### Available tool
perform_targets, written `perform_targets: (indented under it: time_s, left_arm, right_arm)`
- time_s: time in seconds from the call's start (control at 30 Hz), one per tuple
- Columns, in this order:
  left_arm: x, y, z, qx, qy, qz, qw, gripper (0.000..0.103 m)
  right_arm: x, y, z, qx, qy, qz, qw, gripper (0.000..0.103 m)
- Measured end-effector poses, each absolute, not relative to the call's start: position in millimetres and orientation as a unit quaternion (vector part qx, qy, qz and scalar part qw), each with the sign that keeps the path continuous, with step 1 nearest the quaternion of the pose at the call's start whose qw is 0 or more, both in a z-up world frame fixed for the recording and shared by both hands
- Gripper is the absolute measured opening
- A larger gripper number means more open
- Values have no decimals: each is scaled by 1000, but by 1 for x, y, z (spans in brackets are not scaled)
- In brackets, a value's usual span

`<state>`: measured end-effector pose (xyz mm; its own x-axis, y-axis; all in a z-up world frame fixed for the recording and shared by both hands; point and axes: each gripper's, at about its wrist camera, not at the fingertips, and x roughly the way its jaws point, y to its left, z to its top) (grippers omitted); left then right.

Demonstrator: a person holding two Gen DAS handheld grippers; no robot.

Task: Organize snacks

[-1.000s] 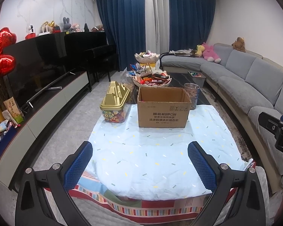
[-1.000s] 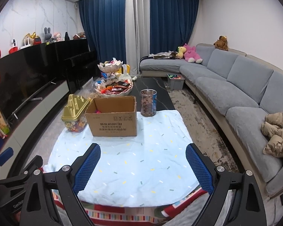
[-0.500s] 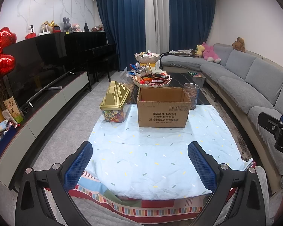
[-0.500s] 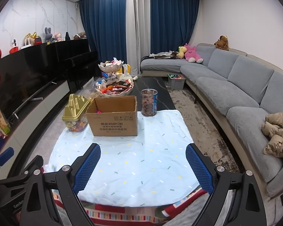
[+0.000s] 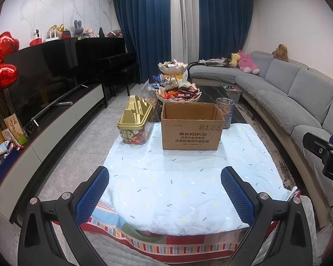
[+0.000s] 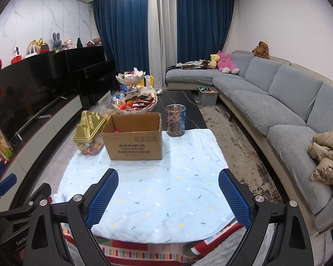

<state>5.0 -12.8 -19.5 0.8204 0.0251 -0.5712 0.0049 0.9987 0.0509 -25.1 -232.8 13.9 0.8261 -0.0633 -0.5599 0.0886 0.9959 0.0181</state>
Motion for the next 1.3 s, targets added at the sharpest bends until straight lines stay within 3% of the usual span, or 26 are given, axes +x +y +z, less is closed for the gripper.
perform_targets:
  time_s: [1.3]
  left_arm:
    - [3, -13, -21, 20, 302, 1, 953, 103]
  right_arm:
    - [-27, -231, 15, 24, 293, -39, 955, 93]
